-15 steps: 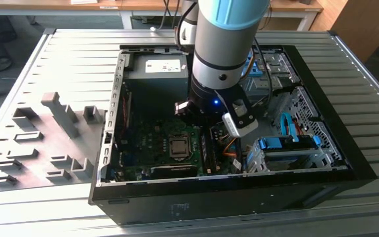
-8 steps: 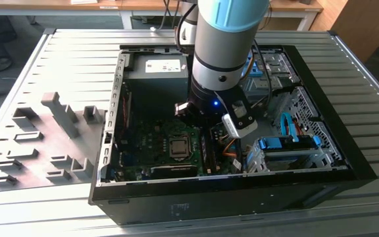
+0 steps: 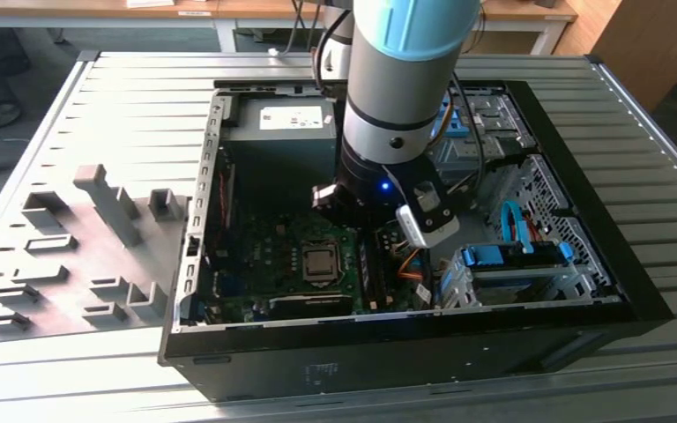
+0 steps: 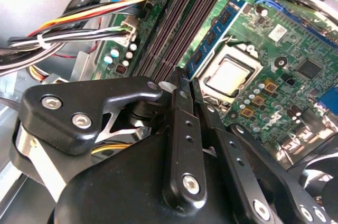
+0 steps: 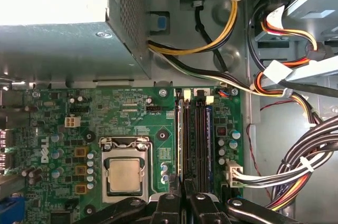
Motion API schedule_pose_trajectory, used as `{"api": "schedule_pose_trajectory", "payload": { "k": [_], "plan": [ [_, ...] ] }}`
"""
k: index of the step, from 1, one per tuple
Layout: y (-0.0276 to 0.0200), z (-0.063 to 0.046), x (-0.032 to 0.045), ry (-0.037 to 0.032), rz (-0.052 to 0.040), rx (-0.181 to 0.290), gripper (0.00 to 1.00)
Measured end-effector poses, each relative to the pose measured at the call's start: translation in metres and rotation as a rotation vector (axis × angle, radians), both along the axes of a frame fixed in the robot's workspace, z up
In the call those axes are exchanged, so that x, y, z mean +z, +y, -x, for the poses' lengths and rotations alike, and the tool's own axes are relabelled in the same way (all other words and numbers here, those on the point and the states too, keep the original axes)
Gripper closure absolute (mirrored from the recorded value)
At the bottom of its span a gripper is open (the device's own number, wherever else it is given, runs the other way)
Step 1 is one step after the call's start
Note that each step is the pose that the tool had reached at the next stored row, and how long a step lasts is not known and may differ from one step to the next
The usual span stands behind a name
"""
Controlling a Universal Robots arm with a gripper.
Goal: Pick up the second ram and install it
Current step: 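Insert the second ram into the second slot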
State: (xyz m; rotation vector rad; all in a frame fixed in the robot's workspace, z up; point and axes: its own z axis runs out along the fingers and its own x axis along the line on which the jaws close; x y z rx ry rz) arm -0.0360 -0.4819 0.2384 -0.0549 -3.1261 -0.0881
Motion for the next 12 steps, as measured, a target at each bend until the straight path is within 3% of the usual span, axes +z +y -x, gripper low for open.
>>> {"api": "schedule_pose_trajectory", "payload": {
  "k": [12],
  "plan": [
    [0.0, 0.0, -0.0036, -0.0001, 0.0006, 0.0, 0.86]
  ]
}}
